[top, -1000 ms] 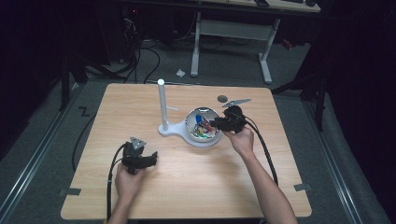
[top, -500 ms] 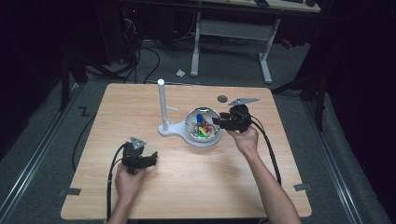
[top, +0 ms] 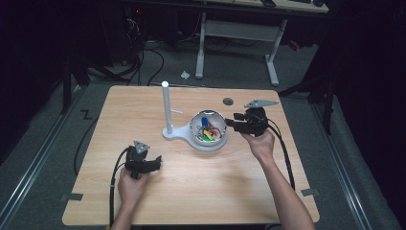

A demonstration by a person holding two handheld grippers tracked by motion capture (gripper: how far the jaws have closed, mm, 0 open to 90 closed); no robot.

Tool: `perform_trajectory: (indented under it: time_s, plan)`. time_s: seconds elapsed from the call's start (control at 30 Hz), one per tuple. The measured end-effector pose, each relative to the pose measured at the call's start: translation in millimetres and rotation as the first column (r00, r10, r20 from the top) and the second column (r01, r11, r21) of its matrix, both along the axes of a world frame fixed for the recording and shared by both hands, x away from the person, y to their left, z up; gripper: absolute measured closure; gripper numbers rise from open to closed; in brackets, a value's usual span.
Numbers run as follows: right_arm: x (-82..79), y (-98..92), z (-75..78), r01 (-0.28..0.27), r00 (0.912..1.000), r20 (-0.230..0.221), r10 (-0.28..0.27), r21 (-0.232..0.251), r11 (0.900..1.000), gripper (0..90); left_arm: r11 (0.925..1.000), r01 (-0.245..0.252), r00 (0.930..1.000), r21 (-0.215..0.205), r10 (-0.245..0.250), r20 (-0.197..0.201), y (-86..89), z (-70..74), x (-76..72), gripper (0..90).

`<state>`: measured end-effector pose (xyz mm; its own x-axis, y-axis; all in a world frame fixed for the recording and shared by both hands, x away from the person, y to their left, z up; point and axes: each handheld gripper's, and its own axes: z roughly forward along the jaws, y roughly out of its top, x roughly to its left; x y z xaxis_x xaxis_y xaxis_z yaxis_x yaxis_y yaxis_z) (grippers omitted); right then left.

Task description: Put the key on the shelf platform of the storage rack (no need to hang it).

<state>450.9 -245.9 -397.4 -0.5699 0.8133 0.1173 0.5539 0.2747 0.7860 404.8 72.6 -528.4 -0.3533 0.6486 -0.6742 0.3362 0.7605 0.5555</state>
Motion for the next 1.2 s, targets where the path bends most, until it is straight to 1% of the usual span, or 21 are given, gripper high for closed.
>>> perform_trajectory:
  time_s: [0.07,0.13,0.17,0.2,0.3,0.37,0.5,0.53,0.57,0.6,0.7,0.73,0.83,0.87,1.0,1.03,1.07,1.13,1.2]
  plan:
    - [-2.9,-4.0,-0.1,0.008,1.0000,0.003,-0.008,0.014,1.000,51.4,1.0000,0.000,1.0000,0.000,0.000,0.000,0.0,0.0,0.0,22.4]
    - [-4.1,-6.2,-0.7,0.013,0.9999,0.003,-0.013,0.016,1.000,51.5,1.0000,-0.001,1.0000,-0.002,0.001,-0.001,-0.1,0.1,0.0,22.4]
    - [-6.0,-8.8,-1.6,0.022,0.9998,-0.004,-0.022,0.021,1.000,52.2,1.0000,-0.001,1.0000,-0.001,0.001,0.000,-0.1,0.0,0.1,22.4]
    - [-7.7,-12.8,-2.2,0.025,0.9996,-0.013,-0.025,0.014,1.000,52.5,1.0000,0.000,1.0000,-0.001,0.000,0.000,0.0,0.0,0.0,22.4]
    - [-9.9,-16.3,-1.1,0.030,0.9995,-0.012,-0.030,0.014,0.999,52.7,1.0000,0.000,1.0000,0.001,0.000,0.000,0.0,0.0,0.0,22.4]
    - [-13.5,-20.3,2.1,0.030,0.9995,-0.007,-0.030,0.019,0.999,52.6,1.0000,-0.001,1.0000,0.000,0.001,0.000,-0.1,0.0,0.0,22.4]
    - [-17.5,-23.9,3.5,0.027,0.9996,-0.007,-0.027,0.004,1.000,52.2,1.0000,-0.001,1.0000,0.000,0.001,0.000,0.0,0.0,0.0,22.4]
    - [-21.9,-28.9,2.7,0.041,0.9992,0.002,-0.041,0.021,0.999,52.3,1.0000,0.000,1.0000,0.000,0.000,0.000,0.0,0.0,0.0,22.4]
    - [-21.9,-28.9,2.7,0.041,0.9992,0.002,-0.041,0.021,0.999,52.3,1.0000,0.000,1.0000,0.000,0.000,0.000,0.0,0.0,0.0,22.5]
    - [-25.2,-33.6,2.4,0.048,0.9988,-0.010,-0.047,0.031,0.998,52.3,1.0000,-0.001,1.0000,0.000,0.001,0.000,0.0,0.0,0.0,22.4]
    - [-28.4,-37.5,3.4,0.054,0.9985,-0.008,-0.054,0.037,0.998,52.6,1.0000,0.000,1.0000,0.000,0.000,0.000,0.0,0.0,0.0,22.4]
    - [-31.7,-40.4,6.2,0.055,0.9985,-0.003,-0.055,0.043,0.998,52.8,1.0000,0.000,1.0000,-0.001,0.000,0.000,0.0,0.0,0.0,22.4]
    - [-35.3,-42.0,9.5,0.050,0.9987,0.007,-0.051,0.045,0.998,52.8,1.0000,0.000,1.0000,-0.001,0.000,0.000,0.0,0.0,0.0,22.4]
    - [-39.6,-42.7,12.1,0.052,0.9986,0.011,-0.052,0.035,0.998,52.7,1.0000,0.000,1.0000,-0.001,0.000,0.000,0.0,0.0,-0.1,22.4]
    - [-45.2,-45.9,13.4,0.056,0.9983,0.018,-0.056,0.022,0.998,52.8,1.0000,-0.001,1.0000,-0.001,0.001,-0.001,0.0,0.1,0.0,22.4]
    - [-46.9,-47.4,13.2,0.058,0.9980,0.026,-0.059,0.029,0.998,53.1,1.0000,-0.001,1.0000,-0.001,0.001,-0.001,0.0,0.1,0.0,22.4]
    - [-50.3,-50.4,12.4,0.071,0.9968,0.032,-0.073,0.050,0.996,53.1,1.0000,0.000,1.0000,0.000,0.000,0.000,0.1,0.0,-0.1,22.4]
    - [-53.1,-54.7,11.7,0.077,0.9969,0.016,-0.078,0.057,0.995,53.0,1.0000,-0.001,1.0000,-0.002,0.001,-0.001,-0.1,0.1,-0.1,22.4]
    - [-57.3,-59.8,13.1,0.083,0.9963,0.013,-0.084,0.063,0.995,52.9,1.0000,0.000,1.0000,0.000,0.000,0.000,0.1,0.0,-0.1,22.4]
